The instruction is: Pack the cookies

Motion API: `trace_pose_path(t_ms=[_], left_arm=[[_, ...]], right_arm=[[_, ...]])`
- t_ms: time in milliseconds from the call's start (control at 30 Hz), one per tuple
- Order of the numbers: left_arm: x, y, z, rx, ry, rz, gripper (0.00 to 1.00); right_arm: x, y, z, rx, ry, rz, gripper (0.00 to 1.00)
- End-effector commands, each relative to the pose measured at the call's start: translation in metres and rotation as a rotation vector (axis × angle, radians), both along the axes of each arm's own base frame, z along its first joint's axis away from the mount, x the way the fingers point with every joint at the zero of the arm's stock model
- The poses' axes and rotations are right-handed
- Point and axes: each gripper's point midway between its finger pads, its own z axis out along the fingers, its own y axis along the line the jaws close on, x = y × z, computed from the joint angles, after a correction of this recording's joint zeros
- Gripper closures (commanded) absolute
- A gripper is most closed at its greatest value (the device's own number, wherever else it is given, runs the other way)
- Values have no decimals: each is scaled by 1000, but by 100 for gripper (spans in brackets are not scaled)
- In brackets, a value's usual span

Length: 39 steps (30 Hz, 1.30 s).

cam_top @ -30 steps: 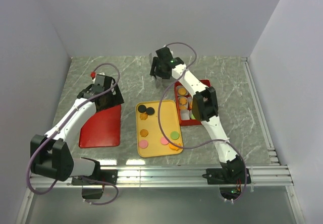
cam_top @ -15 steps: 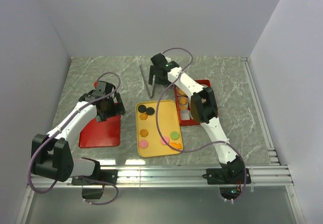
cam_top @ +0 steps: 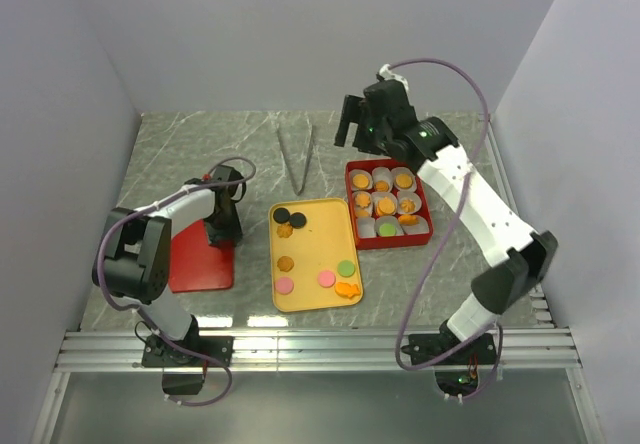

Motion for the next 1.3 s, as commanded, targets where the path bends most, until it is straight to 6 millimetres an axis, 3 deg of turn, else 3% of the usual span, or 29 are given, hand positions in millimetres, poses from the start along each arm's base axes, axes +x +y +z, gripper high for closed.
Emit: trace_pose_path(t_ms=[0,33,200,233,300,400,500,600,633,733,767,833,867,900,933,967,1000,1067,1100,1133,1167,1200,1233,1267], left_arm=[[10,7,-3,68,-8,-13,56],[7,5,-6,64,5,-16,65],[-6,-4,-15,66,50,-37,87],[-8,-5,-16,62,55,-39,99],[-10,-7,-15,53,68,-46,99],[4,-8,6,58,16,-51,99],[21,-8,43,67,-55,-49,99],[38,-10,88,60,-157,-50,99],[50,-14,112,42,-216,-50,99],[68,-27,167,-32,-348,-78,99],[69,-33,184,-74,-385,-88,99],[80,-44,223,-139,-484,-98,99],[81,-51,241,-188,-531,-107,99],[86,-56,256,-218,-582,-112,99],[89,-60,278,-250,-641,-116,99],[89,-64,294,-284,-682,-123,99],[91,-70,317,-327,-738,-139,99],[90,-76,343,-371,-799,-159,100],[86,-87,357,-434,-819,-204,100],[85,-92,379,-471,-875,-228,100],[82,-96,393,-504,-906,-248,100],[78,-102,405,-543,-930,-275,100],[72,-114,426,-614,-979,-337,100],[64,-119,440,-662,-1005,-360,100]], right_arm=[[-13,-17,-22,-34,36,6,2],[-19,-21,-21,-36,32,12,2],[-26,-31,-16,-27,15,20,2],[-27,-34,-14,-23,11,21,2],[-29,-36,-18,-24,14,26,2],[-33,-32,-20,-6,23,64,2],[-35,-27,-16,4,33,109,2],[-33,-22,-3,23,29,151,2],[-31,-21,7,36,11,156,2],[-38,-5,29,186,10,249,2],[-43,9,44,282,-13,327,2],[-49,7,53,433,-17,341,2],[-44,12,74,511,-99,379,2],[-54,18,84,590,-95,457,2],[-53,15,84,665,-68,445,2],[-50,19,101,708,-136,492,2],[-57,23,106,748,-124,555,2],[-53,34,115,814,-131,626,2],[-52,38,117,841,-129,658,1],[-52,46,108,913,-32,697,1],[-50,50,120,943,-93,761,1],[-48,52,120,974,-87,784,1],[-39,57,106,1049,10,764,1],[-41,59,115,1072,-54,838,1]])
